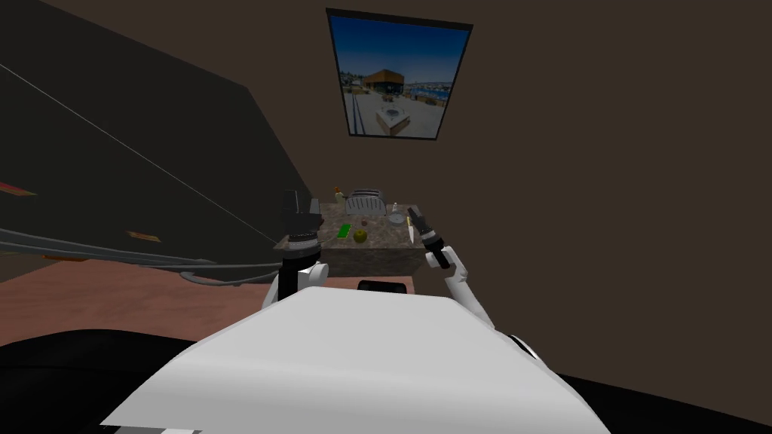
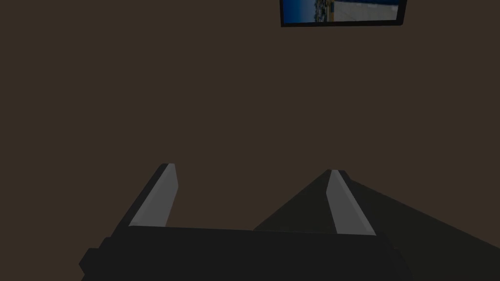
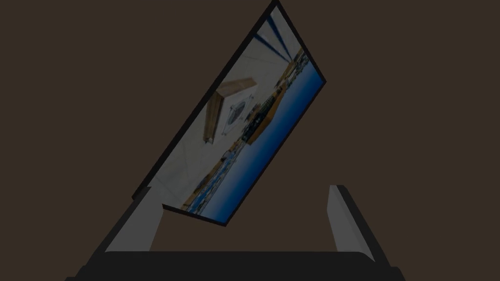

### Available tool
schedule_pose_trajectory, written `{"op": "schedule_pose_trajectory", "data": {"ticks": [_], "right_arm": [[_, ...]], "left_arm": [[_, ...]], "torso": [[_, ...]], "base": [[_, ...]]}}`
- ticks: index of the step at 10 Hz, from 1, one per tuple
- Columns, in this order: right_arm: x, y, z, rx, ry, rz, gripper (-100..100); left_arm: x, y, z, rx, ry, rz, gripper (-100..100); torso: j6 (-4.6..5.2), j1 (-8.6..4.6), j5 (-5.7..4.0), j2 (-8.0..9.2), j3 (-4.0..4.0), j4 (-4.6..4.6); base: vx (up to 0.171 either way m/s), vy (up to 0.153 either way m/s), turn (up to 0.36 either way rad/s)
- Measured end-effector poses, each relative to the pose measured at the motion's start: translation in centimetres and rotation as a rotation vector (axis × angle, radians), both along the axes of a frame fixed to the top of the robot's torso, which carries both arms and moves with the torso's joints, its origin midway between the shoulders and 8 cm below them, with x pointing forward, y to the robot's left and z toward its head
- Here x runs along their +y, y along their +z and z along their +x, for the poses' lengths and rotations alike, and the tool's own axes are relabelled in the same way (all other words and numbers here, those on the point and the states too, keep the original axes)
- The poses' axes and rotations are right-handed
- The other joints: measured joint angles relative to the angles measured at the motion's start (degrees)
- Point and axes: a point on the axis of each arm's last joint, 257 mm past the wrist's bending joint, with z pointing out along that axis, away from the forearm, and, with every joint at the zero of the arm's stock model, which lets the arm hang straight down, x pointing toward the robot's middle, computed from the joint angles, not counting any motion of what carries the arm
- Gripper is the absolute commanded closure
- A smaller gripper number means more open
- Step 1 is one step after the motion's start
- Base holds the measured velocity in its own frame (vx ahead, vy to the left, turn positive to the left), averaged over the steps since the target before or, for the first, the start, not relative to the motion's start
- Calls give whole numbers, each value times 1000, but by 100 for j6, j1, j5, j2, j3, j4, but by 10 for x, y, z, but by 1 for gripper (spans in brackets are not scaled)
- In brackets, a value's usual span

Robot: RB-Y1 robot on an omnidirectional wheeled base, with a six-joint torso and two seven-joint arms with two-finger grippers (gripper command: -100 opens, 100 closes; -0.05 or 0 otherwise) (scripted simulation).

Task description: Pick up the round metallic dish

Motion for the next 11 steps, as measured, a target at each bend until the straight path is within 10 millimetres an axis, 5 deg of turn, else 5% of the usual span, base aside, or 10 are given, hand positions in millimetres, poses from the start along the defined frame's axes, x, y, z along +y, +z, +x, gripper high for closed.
{"op": "schedule_pose_trajectory", "data": {"ticks": [11], "right_arm": [[12,-88,58,37,-18,-447,-100]], "left_arm": [[0,0,0,0,0,0,0]], "torso": [[1,9,3,8,5,2]], "base": [[-18,76,27]]}}
